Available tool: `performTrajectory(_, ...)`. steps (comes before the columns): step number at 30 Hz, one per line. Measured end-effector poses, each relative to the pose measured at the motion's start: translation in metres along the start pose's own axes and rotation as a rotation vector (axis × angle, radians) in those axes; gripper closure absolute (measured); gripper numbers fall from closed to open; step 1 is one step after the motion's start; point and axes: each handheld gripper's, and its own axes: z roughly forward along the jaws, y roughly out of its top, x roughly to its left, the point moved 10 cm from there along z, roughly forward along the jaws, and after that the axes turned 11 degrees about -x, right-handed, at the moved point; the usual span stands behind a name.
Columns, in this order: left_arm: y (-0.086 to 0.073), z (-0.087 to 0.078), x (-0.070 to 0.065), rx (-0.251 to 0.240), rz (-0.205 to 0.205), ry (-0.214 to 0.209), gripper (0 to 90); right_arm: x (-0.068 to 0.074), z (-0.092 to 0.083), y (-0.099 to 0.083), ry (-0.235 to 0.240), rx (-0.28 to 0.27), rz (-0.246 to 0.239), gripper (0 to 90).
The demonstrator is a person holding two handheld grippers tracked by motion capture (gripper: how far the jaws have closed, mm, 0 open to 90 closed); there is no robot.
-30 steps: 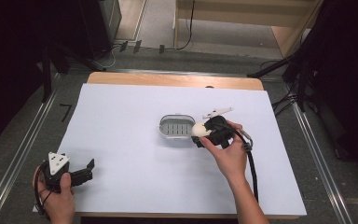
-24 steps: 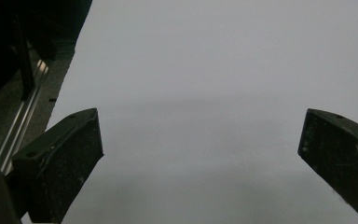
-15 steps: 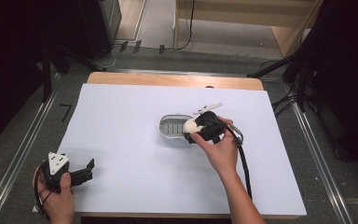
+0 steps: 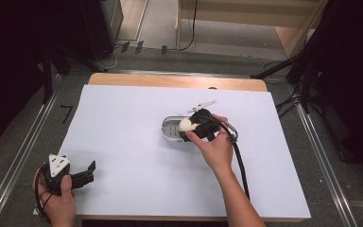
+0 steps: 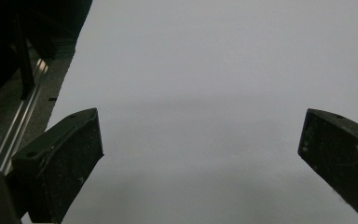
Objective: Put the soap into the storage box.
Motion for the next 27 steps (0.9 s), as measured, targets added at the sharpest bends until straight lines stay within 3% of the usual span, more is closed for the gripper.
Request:
performTrajectory(17, 0.000, 0.000, 0.000, 0.000, -0.004, -0.002, 0.1, 0.009, 0.016, 0.009, 0.009, 0.004, -0.010, 24.9)
performTrajectory(27, 0.000, 0.000, 0.000, 0.001, -0.005, -0.004, 0.1, 0.007, 0.023, 0.008, 0.000, 0.020, -0.003, 24.9)
